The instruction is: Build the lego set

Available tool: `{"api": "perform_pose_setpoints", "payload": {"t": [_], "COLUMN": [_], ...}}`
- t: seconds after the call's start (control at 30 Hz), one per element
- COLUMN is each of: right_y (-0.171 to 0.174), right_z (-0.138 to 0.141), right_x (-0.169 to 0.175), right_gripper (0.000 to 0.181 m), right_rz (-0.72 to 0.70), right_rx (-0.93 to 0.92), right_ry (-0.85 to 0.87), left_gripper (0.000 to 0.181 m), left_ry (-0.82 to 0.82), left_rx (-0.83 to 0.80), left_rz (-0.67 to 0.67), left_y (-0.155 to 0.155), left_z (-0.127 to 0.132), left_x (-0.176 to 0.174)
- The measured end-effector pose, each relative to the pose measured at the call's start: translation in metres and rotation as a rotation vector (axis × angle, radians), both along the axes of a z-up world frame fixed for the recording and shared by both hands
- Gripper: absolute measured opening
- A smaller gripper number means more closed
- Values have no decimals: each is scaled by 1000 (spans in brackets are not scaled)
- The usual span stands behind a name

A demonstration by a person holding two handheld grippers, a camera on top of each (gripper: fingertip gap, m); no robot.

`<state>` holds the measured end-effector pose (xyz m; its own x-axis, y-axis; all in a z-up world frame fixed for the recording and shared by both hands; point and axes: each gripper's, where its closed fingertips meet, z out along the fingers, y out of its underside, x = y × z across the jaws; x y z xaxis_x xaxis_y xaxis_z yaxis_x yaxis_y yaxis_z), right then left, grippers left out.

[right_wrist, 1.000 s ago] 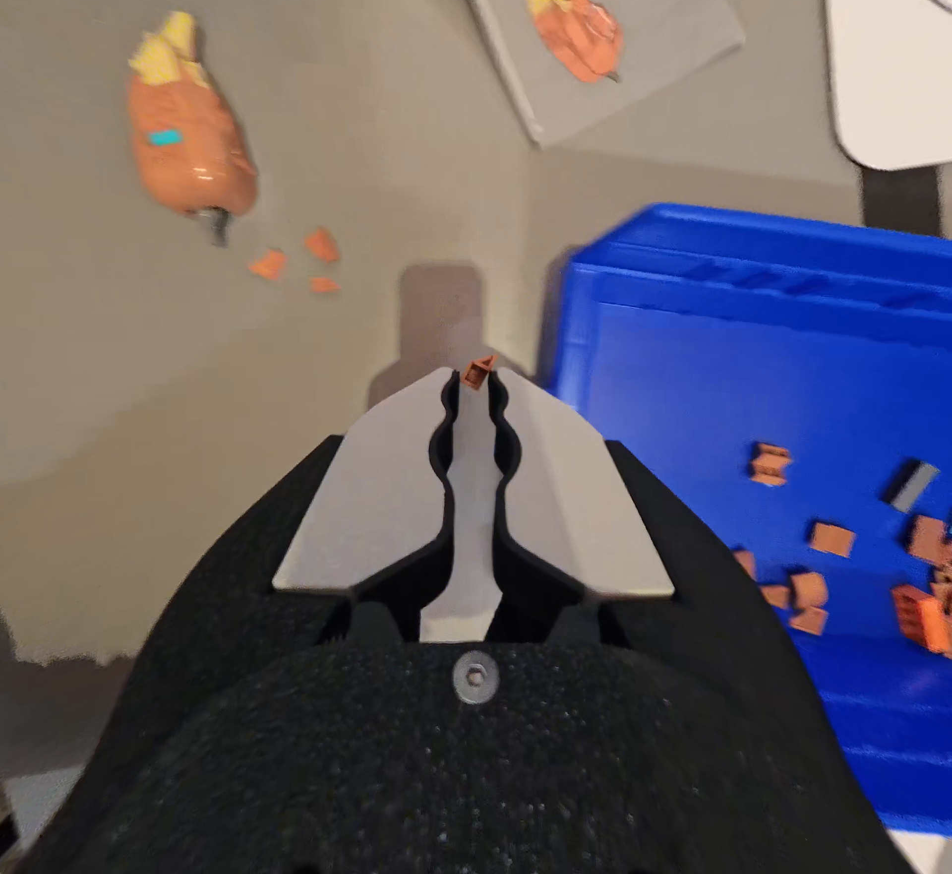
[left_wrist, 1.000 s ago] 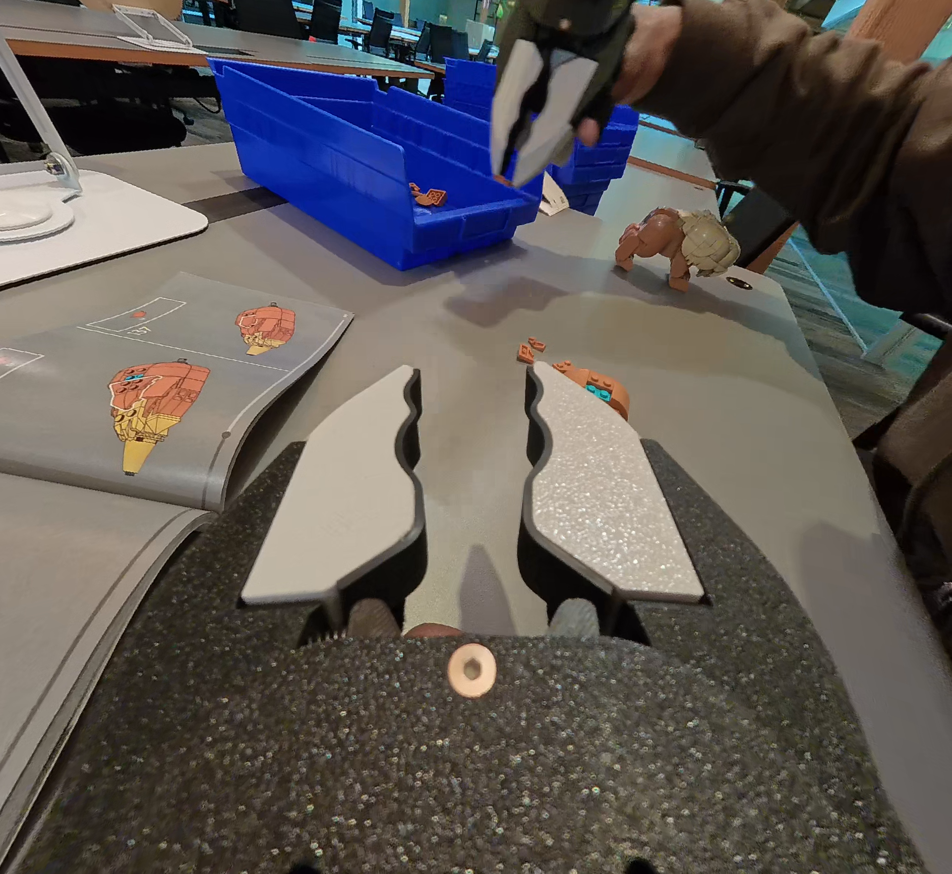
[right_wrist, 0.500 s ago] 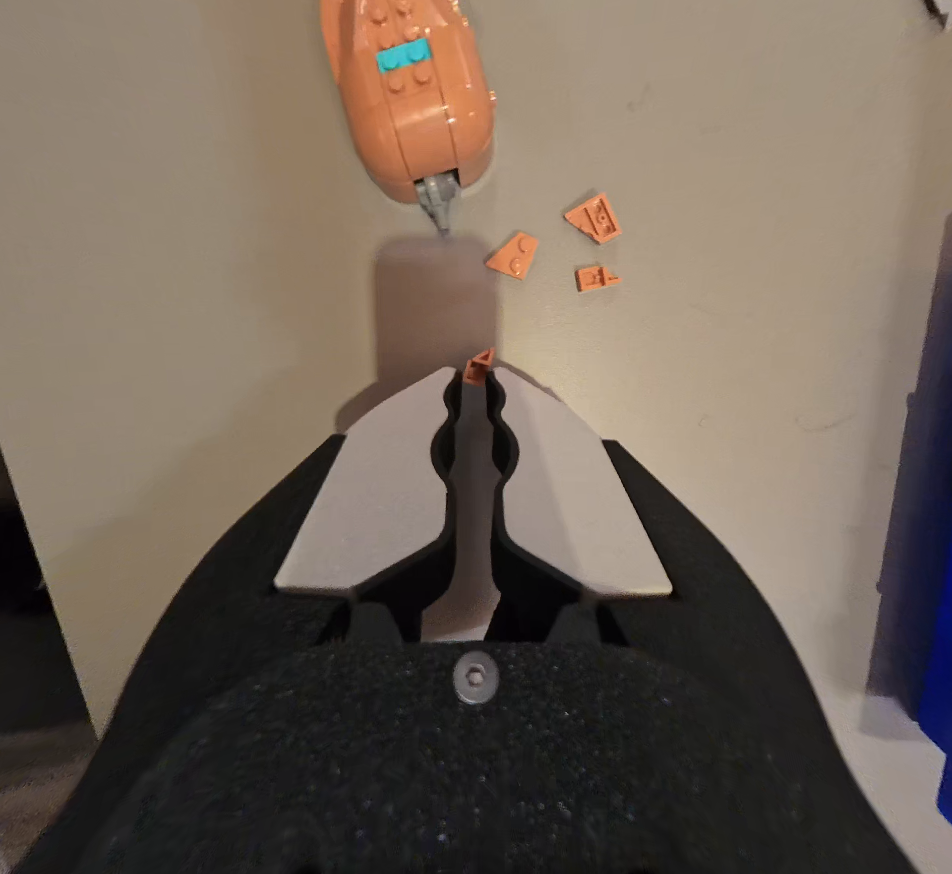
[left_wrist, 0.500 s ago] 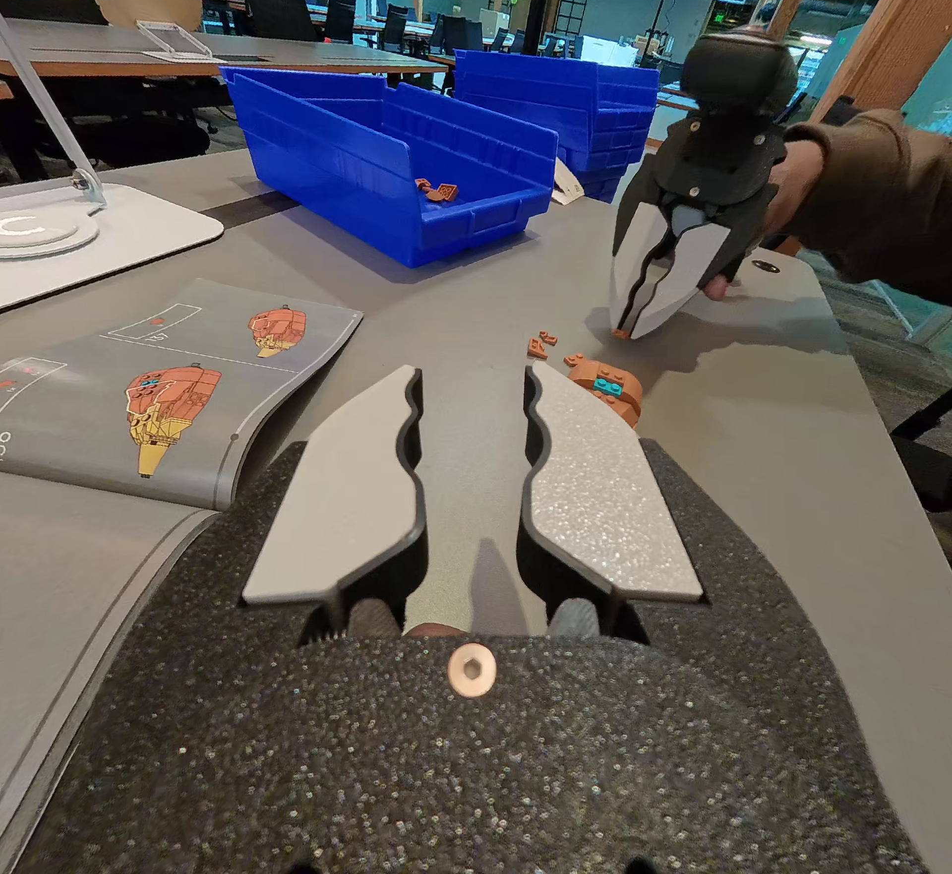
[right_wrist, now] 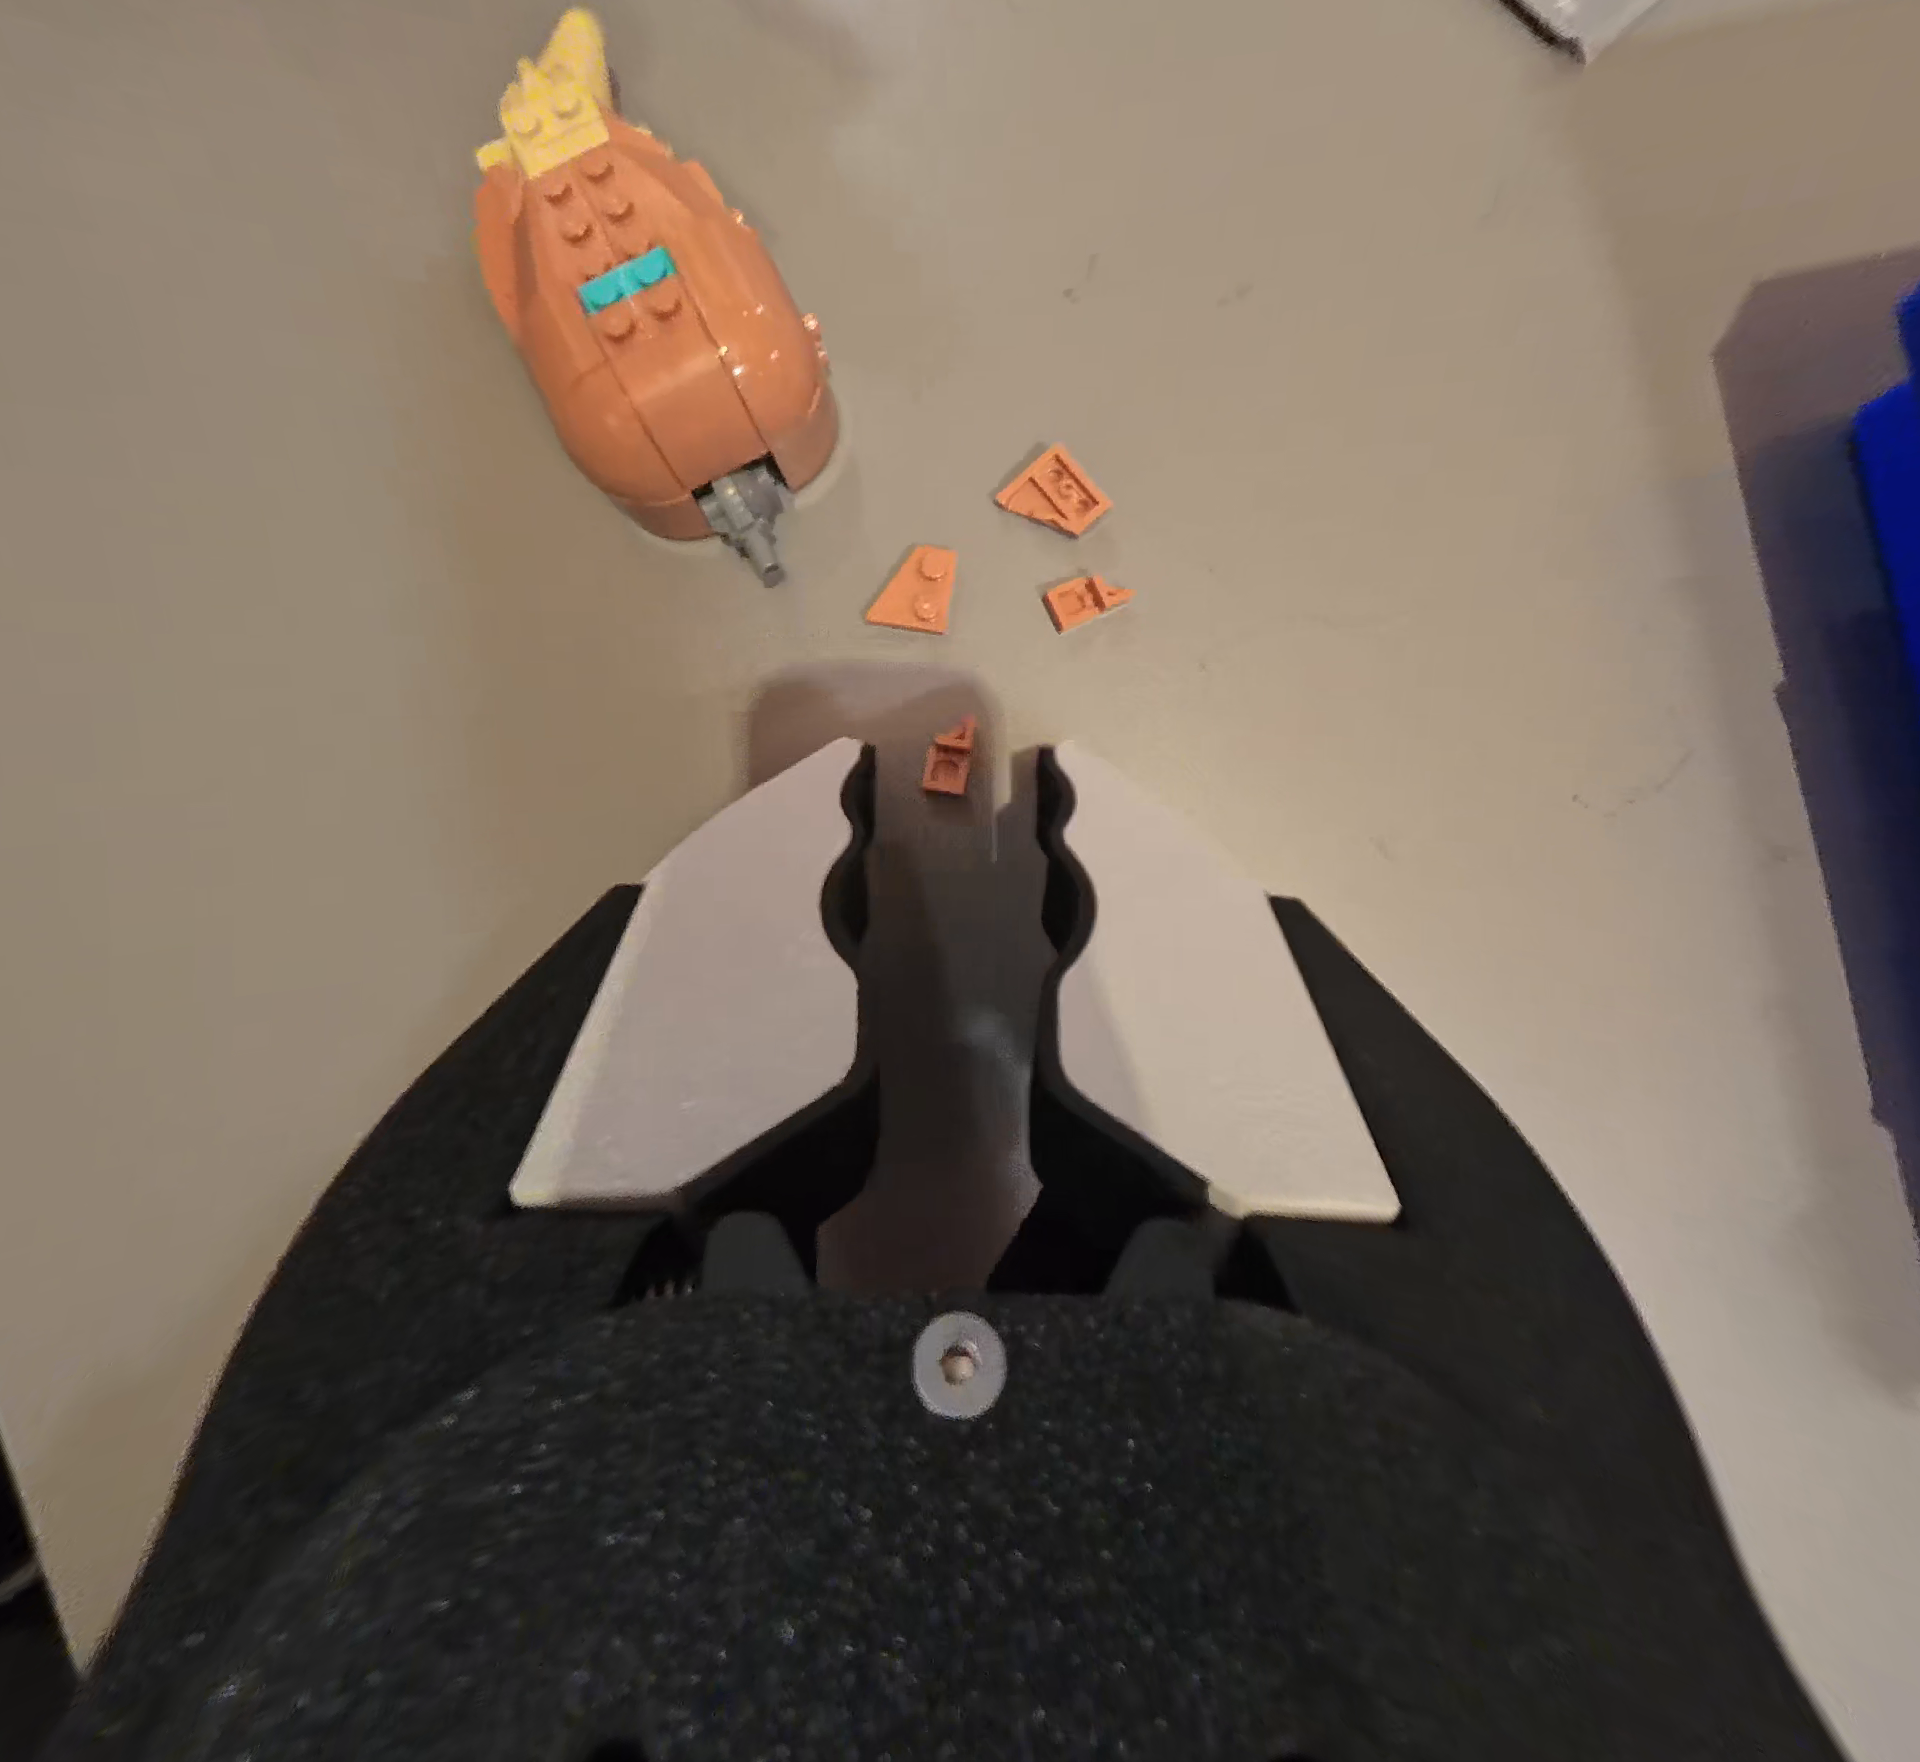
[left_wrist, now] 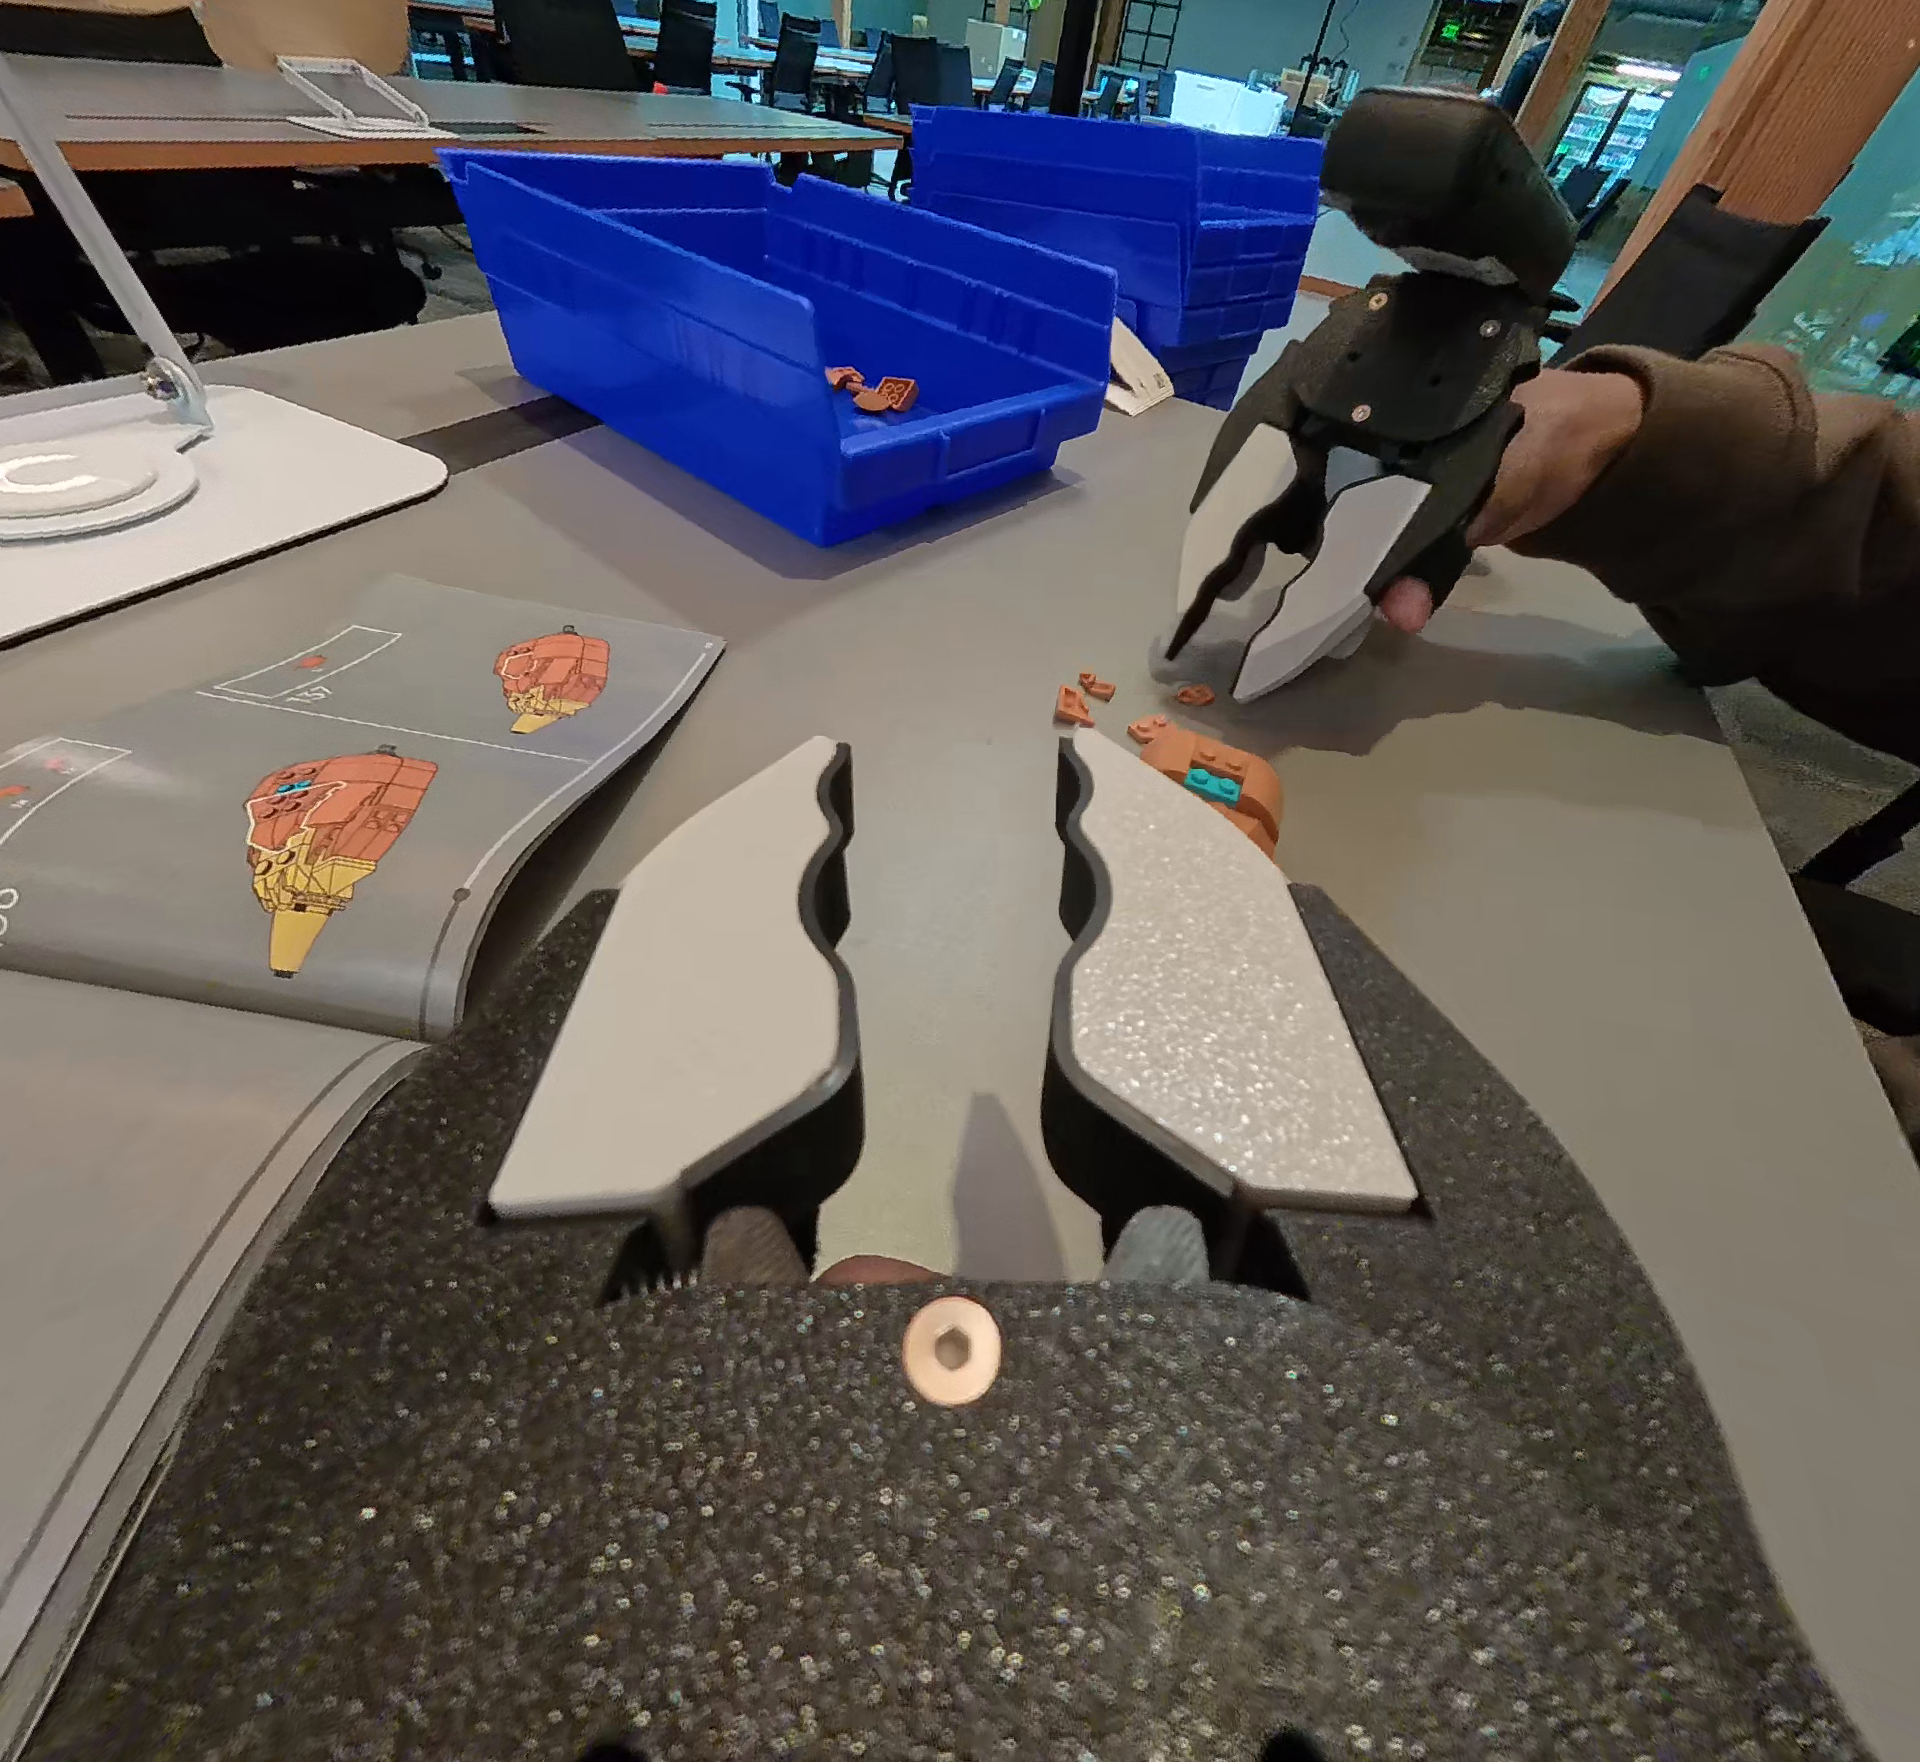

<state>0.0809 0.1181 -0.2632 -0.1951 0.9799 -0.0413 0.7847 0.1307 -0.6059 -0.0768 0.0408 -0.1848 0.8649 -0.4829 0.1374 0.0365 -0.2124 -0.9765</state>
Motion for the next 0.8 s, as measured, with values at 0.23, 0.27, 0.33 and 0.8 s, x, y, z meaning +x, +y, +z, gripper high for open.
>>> {"api": "perform_pose_setpoints", "payload": {"t": [0.23, 0.27, 0.33, 0.8], "right_y": [5, 1, -9, -67], "right_z": [47, 57, 78, 184], "right_x": [-1, -4, -13, -47], "right_gripper": [61, 64, 64, 80], "right_rz": [-282, -319, -380, -517], "right_rx": [-178, -229, -352, -1048], "right_ry": [253, 311, 426, 1176], "left_gripper": [38, 37, 37, 29], "left_ry": [-192, -245, -356, -912], "left_rx": [75, 85, 104, 400], "left_rz": [-26, -28, -35, -222], "left_y": [-19, -22, -27, -54], "left_z": [41, 48, 59, 100], "left_x": [31, 38, 56, 152]}}
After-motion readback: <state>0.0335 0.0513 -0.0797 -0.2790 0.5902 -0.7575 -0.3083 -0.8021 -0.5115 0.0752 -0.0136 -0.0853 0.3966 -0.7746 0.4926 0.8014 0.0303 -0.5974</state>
